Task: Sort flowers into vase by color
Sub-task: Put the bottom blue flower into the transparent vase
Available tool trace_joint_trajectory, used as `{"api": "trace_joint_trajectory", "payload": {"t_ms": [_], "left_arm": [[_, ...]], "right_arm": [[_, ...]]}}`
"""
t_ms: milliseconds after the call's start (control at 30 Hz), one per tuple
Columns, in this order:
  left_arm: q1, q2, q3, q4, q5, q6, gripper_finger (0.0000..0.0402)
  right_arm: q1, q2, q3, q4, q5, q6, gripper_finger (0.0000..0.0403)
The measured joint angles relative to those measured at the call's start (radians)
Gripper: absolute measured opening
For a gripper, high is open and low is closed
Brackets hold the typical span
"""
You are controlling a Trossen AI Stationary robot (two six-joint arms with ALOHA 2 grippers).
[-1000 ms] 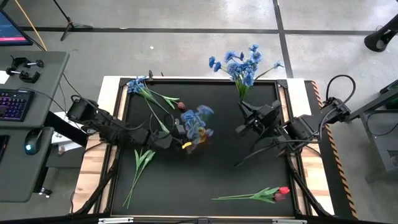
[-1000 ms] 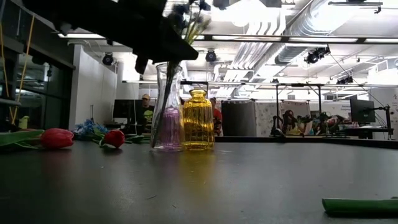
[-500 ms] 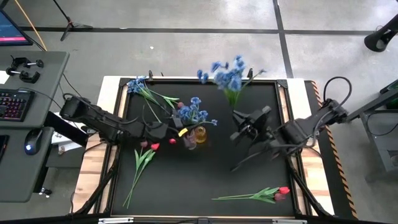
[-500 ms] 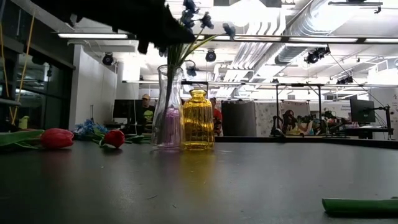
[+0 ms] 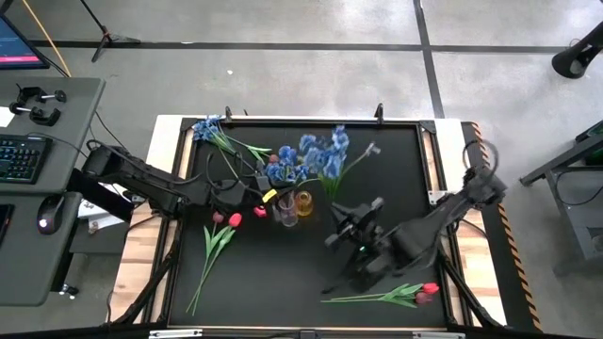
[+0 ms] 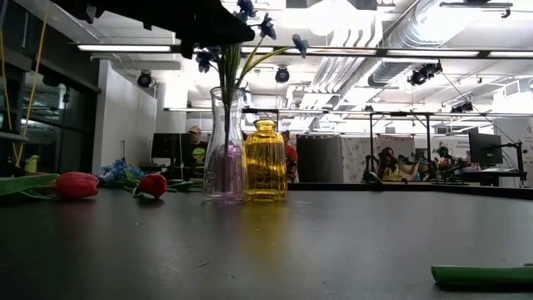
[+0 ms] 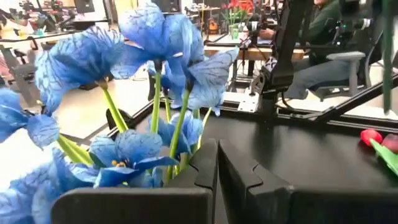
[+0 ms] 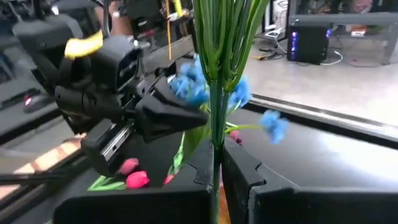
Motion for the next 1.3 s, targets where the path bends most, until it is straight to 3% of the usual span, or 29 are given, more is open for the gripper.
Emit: {"api": "trace_joint_trajectory", "payload": {"t_ms": [233,433,500,667,733,1000,1100,1200,1300], "left_arm": [[-0.001,0.001,0.000,-0.001,0.114,-0.058,0.0000],[-0.017,0.001,0.000,-0.001,0.153,-0.079,0.0000],[-0.021,0.001,0.000,0.000,0.153,-0.079,0.0000],[-0.021,0.001,0.000,0.000,0.153,-0.079,0.0000],[-0.021,0.001,0.000,0.000,0.153,-0.067,0.0000],[-0.023,0.001,0.000,0.002,0.153,-0.062,0.0000],[-0.023,0.001,0.000,0.002,0.153,-0.067,0.0000],[-0.022,0.001,0.000,0.000,0.153,-0.068,0.0000],[-0.022,0.001,0.000,0.000,0.153,-0.058,0.0000]], "right_arm": [[-0.011,0.154,0.000,0.168,0.052,0.109,0.0000],[-0.015,0.127,0.000,0.249,0.016,-0.063,0.0000],[-0.025,0.104,0.000,0.338,-0.095,-0.216,0.0000],[-0.088,0.101,0.000,0.760,-0.600,-0.795,0.0000],[-0.120,0.090,0.000,0.760,-0.661,-0.860,0.0000],[-0.148,0.052,-0.002,0.605,-0.659,-0.904,0.0000],[-0.120,0.005,-0.101,0.595,-0.627,-0.835,0.0000],[-0.079,-0.091,-0.296,0.707,-0.574,-0.719,0.0000],[-0.038,-0.213,-0.515,1.032,-0.468,-0.723,0.0000]]}}
